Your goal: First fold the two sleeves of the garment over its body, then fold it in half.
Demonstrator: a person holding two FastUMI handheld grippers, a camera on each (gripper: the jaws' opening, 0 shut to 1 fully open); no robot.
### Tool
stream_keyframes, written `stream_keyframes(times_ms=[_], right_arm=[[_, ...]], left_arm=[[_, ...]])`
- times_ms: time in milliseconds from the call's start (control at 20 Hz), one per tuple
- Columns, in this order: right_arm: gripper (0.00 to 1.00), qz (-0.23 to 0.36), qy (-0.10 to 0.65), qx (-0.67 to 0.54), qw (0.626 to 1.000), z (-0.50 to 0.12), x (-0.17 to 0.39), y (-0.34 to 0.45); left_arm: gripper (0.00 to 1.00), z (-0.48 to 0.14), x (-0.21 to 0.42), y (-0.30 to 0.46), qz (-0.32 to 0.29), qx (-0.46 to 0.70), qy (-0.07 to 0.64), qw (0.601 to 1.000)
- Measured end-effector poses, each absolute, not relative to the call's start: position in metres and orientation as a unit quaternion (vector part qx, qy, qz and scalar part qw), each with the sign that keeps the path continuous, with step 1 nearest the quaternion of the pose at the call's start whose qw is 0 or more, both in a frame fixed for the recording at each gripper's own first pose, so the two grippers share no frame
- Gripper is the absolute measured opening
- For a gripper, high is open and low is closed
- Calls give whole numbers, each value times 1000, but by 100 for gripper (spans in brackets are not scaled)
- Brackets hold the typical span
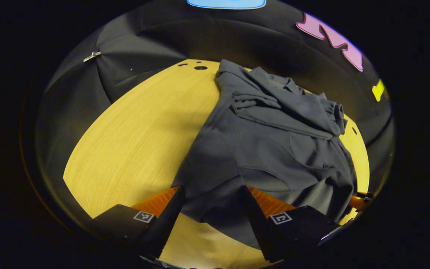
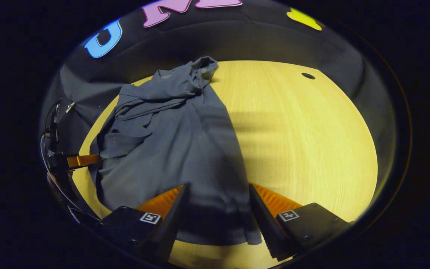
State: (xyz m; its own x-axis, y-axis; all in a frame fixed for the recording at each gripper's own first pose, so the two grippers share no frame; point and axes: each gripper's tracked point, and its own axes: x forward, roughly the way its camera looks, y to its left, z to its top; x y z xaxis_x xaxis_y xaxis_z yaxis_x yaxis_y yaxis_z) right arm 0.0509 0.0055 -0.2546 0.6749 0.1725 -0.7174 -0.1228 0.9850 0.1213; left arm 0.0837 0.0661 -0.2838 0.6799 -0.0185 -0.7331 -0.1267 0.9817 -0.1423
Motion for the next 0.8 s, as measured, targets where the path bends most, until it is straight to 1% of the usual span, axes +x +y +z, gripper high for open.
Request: stream_keyframes(times_ms=[50,100,150,200,250,300,350,400,450,550,600,650,700,800], right_arm=[[87,76,397,17,915,-258,54,11],[90,70,397,5,915,-260,56,13],[84,61,394,-11,917,-261,57,13],[71,58,395,-27,916,-261,57,15],[65,63,392,-34,917,-263,58,20],[53,69,395,-30,915,-263,57,29],[40,71,395,-35,915,-264,59,30],[27,79,396,-22,914,-271,61,35],[20,73,397,-9,915,-257,57,36],[6,88,410,23,907,-263,58,48],[6,94,416,36,904,-263,59,55],[6,98,418,49,902,-262,61,60],[5,105,418,57,901,-262,61,67],[5,107,412,71,902,-257,66,73]], left_arm=[[95,-287,83,66,29,-77,401,912],[93,-288,82,66,27,-61,403,913],[92,-289,81,65,21,-50,404,913],[88,-289,82,58,10,-47,404,913],[84,-289,80,56,5,-45,405,913],[76,-289,79,55,-2,-41,404,914],[74,-290,78,53,-6,-37,403,914],[65,-290,78,52,-6,-39,402,915],[56,-288,77,49,-10,-42,401,915],[39,-288,75,42,-18,-46,397,916],[17,-287,76,40,-23,-50,392,918],[10,-285,76,38,-28,-57,386,920],[6,-284,74,33,-38,-71,384,920],[6,-270,73,27,-55,-105,367,923]])
